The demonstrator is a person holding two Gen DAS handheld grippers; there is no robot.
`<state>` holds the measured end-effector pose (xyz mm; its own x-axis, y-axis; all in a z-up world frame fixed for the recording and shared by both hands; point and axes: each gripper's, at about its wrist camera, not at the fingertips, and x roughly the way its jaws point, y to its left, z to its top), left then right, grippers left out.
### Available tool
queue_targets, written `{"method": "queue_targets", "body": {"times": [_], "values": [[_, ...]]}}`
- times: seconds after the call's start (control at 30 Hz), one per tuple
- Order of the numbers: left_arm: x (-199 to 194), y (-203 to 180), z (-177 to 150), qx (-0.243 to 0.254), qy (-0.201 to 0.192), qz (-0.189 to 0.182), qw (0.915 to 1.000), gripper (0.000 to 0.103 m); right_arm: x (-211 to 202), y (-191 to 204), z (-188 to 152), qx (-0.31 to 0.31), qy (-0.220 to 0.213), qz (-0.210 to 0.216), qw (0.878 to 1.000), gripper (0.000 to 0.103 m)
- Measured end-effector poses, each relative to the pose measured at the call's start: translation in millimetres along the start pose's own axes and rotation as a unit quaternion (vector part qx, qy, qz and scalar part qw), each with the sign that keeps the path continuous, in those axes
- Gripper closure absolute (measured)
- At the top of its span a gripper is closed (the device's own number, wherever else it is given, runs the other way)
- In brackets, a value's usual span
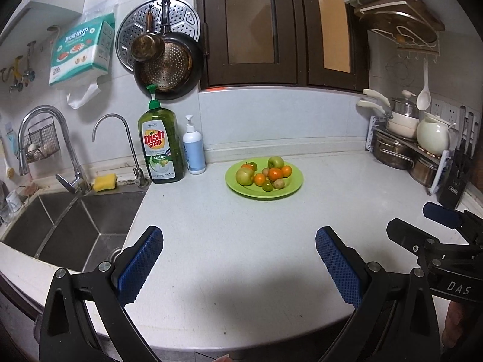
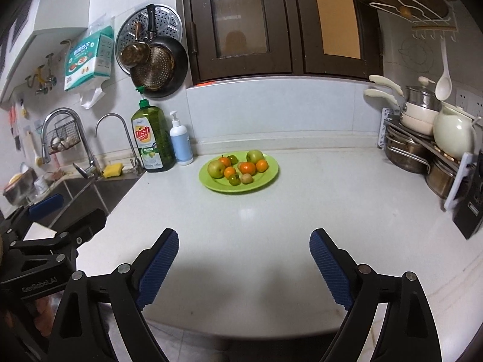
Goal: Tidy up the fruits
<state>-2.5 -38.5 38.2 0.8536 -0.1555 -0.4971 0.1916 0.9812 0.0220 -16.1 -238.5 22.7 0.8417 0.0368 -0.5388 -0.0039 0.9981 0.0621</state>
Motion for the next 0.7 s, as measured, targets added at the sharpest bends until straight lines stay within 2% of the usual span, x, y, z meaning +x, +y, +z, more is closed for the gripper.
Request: {"method": "queue_targets", "body": {"times": [0.3,0.7], "values": [[-26,-12,-6,0.002,-0.009,-0.015,0.9999,0.0,-28,-6,-12,0.003,-0.011,-0.003,1.0,0.014],[-38,-24,-11,0.007,-0.015,-0.008,0.9998,0.0,-42,-18,-18,0.003,-0.019,-0.009,1.0,0.014]]}}
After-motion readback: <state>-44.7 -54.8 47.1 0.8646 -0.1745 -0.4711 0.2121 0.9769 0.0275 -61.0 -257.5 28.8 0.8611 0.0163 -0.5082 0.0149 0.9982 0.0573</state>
